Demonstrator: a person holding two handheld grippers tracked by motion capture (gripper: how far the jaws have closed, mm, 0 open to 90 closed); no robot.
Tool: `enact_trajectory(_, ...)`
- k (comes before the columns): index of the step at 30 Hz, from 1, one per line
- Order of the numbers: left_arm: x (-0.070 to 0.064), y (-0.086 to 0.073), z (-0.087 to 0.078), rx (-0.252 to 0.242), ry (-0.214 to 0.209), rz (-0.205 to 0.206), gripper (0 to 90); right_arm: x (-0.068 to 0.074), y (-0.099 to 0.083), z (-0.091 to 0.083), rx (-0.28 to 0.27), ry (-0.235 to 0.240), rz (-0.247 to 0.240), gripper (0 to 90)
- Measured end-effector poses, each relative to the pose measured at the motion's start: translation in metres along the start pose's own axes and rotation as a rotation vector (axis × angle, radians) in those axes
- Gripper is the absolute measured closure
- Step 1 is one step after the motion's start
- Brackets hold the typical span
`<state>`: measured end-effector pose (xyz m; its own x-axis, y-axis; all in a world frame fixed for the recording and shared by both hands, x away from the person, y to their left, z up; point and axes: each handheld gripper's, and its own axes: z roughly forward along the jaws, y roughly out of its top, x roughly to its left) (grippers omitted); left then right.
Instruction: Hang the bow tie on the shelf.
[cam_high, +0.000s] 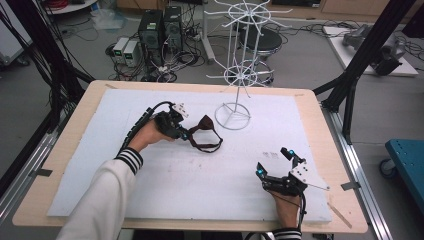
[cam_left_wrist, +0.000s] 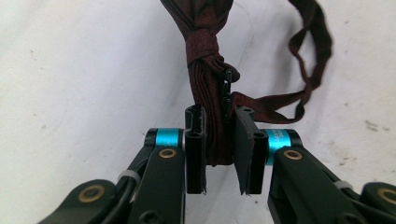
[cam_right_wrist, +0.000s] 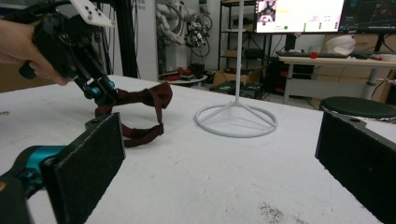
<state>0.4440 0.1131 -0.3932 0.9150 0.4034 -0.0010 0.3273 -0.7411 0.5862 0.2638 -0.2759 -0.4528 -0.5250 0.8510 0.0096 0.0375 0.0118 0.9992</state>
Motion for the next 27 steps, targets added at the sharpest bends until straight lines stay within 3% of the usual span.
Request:
enact_trajectory(3, -0.003, 0.001, -0.005, -0.006, 0.003, 0.013, 75.6, 0.000, 0.000, 0.000, 0.000, 0.001, -0.001, 0.7)
enact_trajectory(6, -0.012, 0.005, -0.019, -0.052, -0.006, 0.037, 75.6, -0.001, 0.000, 0.000, -0.004, -0.001, 0.005, 0.7)
enact_trajectory(8, -0.016, 0.006, -0.025, -0.063, -0.006, 0.048, 75.6, -0.001, 0.001, 0.000, -0.001, 0.017, 0.031, 0.7)
enact_trajectory(11, -0.022, 0.004, -0.032, -0.101, -0.010, 0.052, 75.6, 0.001, 0.005, 0.001, -0.011, 0.030, 0.030, 0.7)
enact_trajectory(16, -0.027, 0.000, -0.043, -0.123, -0.013, 0.063, 75.6, 0.002, 0.016, 0.002, -0.023, 0.060, 0.034, 0.7)
enact_trajectory(20, -0.034, -0.004, -0.055, -0.172, -0.014, 0.071, 75.6, 0.004, 0.027, 0.003, -0.056, 0.120, 0.021, 0.7)
enact_trajectory(27, -0.041, -0.009, -0.063, -0.234, -0.021, 0.081, 75.6, 0.010, 0.047, 0.011, -0.026, 0.219, 0.033, 0.7)
